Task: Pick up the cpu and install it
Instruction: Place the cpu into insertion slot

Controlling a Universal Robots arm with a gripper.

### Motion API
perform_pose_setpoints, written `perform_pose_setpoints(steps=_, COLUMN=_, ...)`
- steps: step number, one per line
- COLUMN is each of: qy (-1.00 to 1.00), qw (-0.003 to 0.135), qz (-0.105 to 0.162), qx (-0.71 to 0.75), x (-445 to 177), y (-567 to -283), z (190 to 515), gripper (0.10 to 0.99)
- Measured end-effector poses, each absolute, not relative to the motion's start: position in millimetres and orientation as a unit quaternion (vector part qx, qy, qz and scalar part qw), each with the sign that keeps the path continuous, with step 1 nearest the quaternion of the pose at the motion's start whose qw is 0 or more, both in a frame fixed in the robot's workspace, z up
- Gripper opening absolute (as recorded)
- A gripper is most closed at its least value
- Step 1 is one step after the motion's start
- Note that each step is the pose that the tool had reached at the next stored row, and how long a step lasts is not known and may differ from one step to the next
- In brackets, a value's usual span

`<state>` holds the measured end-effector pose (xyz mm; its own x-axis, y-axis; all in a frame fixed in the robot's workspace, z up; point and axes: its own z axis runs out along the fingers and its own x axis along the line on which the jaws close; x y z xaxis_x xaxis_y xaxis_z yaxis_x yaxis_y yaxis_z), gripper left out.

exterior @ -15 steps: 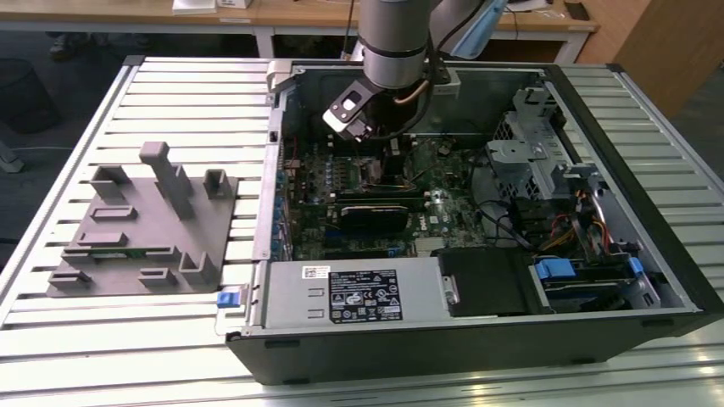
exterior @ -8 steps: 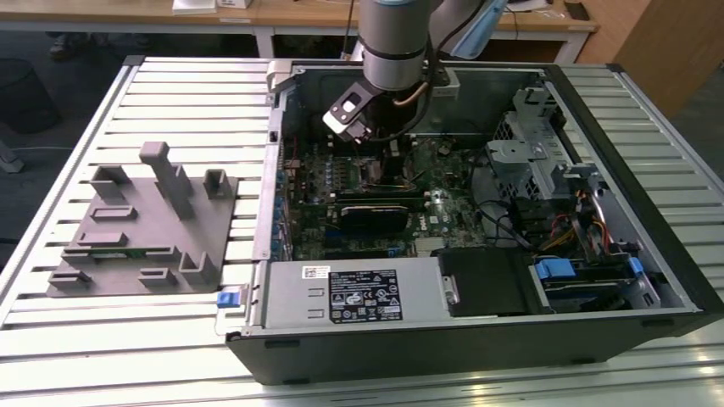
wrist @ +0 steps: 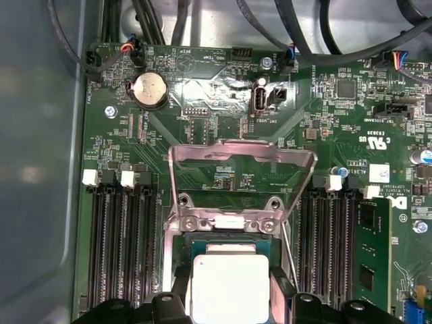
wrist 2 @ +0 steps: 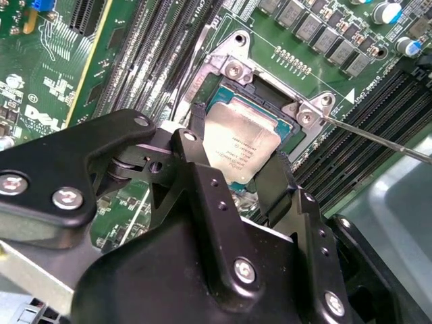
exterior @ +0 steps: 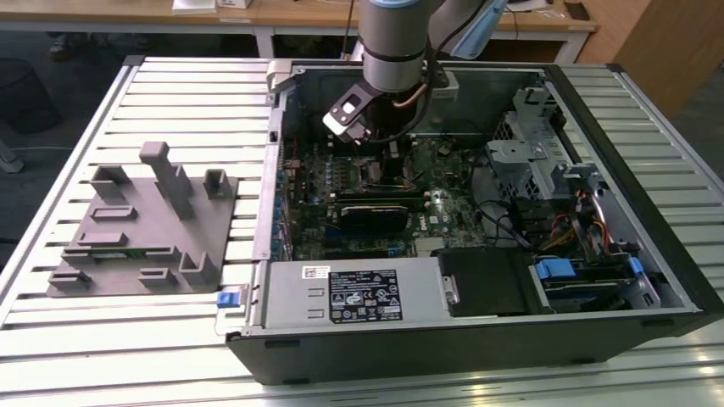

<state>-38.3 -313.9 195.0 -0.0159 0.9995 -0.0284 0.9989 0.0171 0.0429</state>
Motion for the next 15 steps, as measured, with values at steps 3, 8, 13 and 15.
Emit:
perform_pose_setpoints(steps=3, qy=0.713, qw=0.025, qz=0.006, qx=0.701, x=-38.2, y=-313.4, z=193.8, gripper=0.541)
perform_pose_setpoints(steps=8, qy=0.712, qw=0.025, qz=0.005, qx=0.702, x=-38.4, y=-312.6, z=191.6, gripper=0.541)
perform_pose_setpoints(steps=13, qy=0.711, qw=0.025, qz=0.005, qx=0.702, x=-38.4, y=-312.4, z=190.8, gripper=0.541)
perform_pose_setpoints(steps=15, qy=0.712, qw=0.025, qz=0.005, qx=0.702, x=-38.4, y=-312.4, z=190.7, gripper=0.541)
